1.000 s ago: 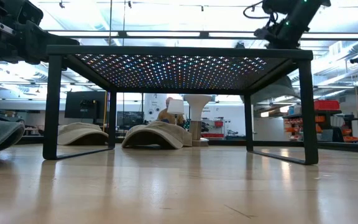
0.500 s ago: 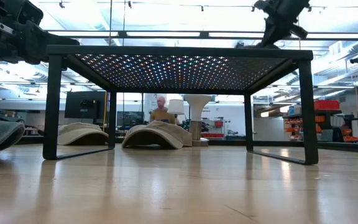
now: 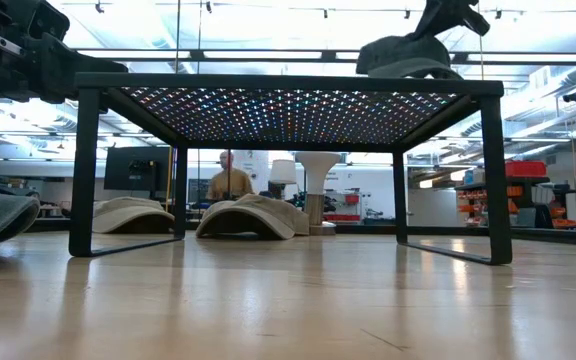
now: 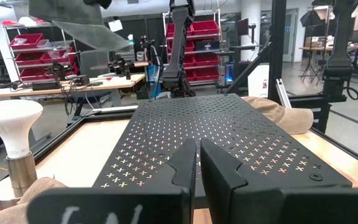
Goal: Pick & Place hat
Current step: Put the top black cap on the shelf
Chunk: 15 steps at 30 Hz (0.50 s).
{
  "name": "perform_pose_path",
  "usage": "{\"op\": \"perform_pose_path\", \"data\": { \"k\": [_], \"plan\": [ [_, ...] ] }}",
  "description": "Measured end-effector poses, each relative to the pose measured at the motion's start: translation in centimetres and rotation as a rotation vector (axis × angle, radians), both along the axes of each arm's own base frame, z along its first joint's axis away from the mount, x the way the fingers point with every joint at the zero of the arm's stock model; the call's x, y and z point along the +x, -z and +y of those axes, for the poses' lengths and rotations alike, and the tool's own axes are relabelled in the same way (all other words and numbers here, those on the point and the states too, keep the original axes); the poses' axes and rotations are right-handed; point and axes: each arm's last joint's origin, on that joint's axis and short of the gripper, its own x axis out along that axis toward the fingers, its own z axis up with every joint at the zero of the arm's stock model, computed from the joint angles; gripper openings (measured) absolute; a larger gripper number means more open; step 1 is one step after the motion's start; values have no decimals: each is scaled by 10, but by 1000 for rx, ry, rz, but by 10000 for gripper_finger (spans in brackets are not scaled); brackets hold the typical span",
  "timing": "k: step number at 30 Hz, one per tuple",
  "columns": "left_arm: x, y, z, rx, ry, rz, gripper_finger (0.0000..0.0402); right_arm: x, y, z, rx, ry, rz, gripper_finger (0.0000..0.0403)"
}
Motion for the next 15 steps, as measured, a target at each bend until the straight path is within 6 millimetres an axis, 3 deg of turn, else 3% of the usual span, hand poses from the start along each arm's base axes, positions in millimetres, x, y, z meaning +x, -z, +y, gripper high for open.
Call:
{"op": "perform_pose_path", "data": {
  "k": [15],
  "plan": [
    [0, 0, 0, 0, 0, 0, 30, 14, 1, 24, 37, -117, -21, 36]
  ]
}}
